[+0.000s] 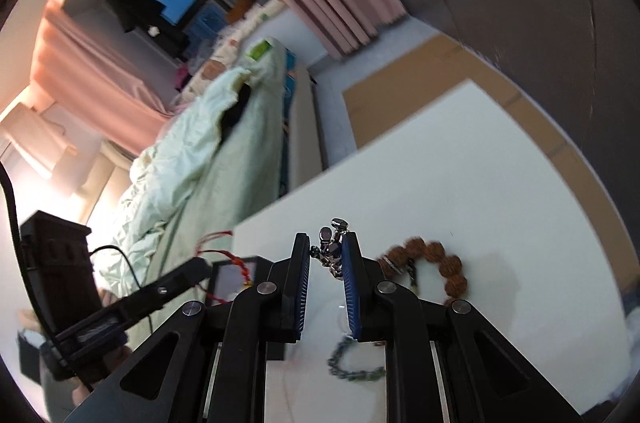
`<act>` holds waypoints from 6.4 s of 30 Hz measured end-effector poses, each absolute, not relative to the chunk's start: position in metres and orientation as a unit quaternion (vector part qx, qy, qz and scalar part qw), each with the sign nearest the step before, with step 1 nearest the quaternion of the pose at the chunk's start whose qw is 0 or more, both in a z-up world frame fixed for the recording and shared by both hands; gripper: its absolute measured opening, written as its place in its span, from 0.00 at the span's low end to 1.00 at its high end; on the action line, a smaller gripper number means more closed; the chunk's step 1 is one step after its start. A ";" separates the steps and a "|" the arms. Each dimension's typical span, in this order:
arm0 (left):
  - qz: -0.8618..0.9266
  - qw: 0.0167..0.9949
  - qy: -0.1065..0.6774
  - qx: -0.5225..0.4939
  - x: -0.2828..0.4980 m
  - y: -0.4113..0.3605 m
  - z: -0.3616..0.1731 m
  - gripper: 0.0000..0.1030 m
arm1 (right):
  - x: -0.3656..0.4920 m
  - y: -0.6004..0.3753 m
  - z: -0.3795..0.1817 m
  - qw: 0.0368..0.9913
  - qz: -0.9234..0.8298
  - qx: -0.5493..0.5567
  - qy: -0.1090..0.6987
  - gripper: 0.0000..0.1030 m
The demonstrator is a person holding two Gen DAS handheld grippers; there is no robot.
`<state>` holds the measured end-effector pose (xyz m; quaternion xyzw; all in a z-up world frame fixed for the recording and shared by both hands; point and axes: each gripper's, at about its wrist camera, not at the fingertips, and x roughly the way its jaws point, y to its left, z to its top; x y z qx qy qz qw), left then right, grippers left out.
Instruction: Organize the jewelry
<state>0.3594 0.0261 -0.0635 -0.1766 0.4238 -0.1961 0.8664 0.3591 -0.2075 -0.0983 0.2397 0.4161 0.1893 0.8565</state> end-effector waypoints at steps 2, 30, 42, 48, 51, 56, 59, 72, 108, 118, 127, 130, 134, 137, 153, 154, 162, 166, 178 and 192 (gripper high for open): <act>-0.195 0.869 0.418 -0.180 0.357 0.030 -0.059 0.05 | 0.357 -0.206 -0.082 0.862 0.194 0.234 0.406 0.17; -0.180 0.888 0.363 -0.218 0.329 0.080 -0.019 0.05 | 0.317 -0.169 0.113 0.924 0.228 0.153 0.265 0.05; -0.166 0.888 0.363 -0.229 0.325 0.095 -0.018 0.05 | 0.300 -0.145 0.155 0.936 0.235 0.127 0.230 0.05; -0.164 0.877 0.397 -0.216 0.332 0.095 -0.036 0.05 | 0.293 -0.127 0.178 0.939 0.247 0.110 0.214 0.05; -0.147 0.863 0.429 -0.224 0.336 0.100 -0.049 0.06 | 0.291 -0.118 0.179 0.937 0.256 0.105 0.215 0.05; -0.120 0.865 0.432 -0.225 0.333 0.114 -0.054 0.33 | 0.295 -0.108 0.172 0.932 0.266 0.107 0.222 0.05; -0.111 0.875 0.412 -0.230 0.325 0.124 -0.049 0.77 | 0.297 -0.104 0.168 0.928 0.273 0.113 0.227 0.05; -0.073 0.891 0.381 -0.236 0.310 0.160 -0.034 0.77 | 0.310 -0.063 0.155 0.917 0.293 0.108 0.249 0.05; -0.077 0.888 0.386 -0.240 0.319 0.151 -0.043 0.97 | 0.329 -0.124 -0.044 0.859 0.237 0.168 0.421 0.67; -0.118 0.890 0.394 -0.196 0.330 0.091 -0.042 0.97 | 0.309 -0.210 -0.063 0.869 0.179 0.191 0.419 0.67; -0.168 0.879 0.425 -0.136 0.329 0.029 -0.057 0.88 | 0.293 -0.250 -0.091 0.870 0.149 0.209 0.421 0.67; -0.180 0.874 0.436 -0.119 0.325 0.011 -0.066 0.81 | 0.288 -0.261 -0.102 0.871 0.143 0.215 0.419 0.67; -0.185 0.872 0.442 -0.097 0.321 -0.008 -0.074 0.73 | 0.283 -0.276 -0.113 0.868 0.135 0.223 0.422 0.67; -0.186 0.870 0.447 -0.091 0.319 -0.018 -0.080 0.69 | 0.280 -0.283 -0.120 0.866 0.133 0.226 0.426 0.67; -0.179 0.848 0.489 -0.104 0.343 -0.054 -0.107 0.34 | 0.272 -0.326 -0.150 0.839 0.117 0.285 0.449 0.67; -0.178 0.845 0.494 -0.105 0.346 -0.055 -0.110 0.33 | 0.272 -0.328 -0.152 0.837 0.115 0.289 0.449 0.67; -0.167 0.826 0.533 -0.083 0.358 -0.067 -0.135 0.30 | 0.276 -0.336 -0.159 0.830 0.106 0.306 0.455 0.67; -0.153 0.819 0.549 -0.071 0.360 -0.067 -0.145 0.30 | 0.279 -0.336 -0.164 0.825 0.104 0.310 0.461 0.67; -0.157 0.807 0.565 -0.074 0.360 -0.070 -0.155 0.30 | 0.282 -0.331 -0.171 0.821 0.105 0.305 0.471 0.67; -0.205 0.783 0.586 -0.038 0.339 -0.096 -0.173 0.30 | 0.281 -0.327 -0.173 0.819 0.110 0.307 0.472 0.67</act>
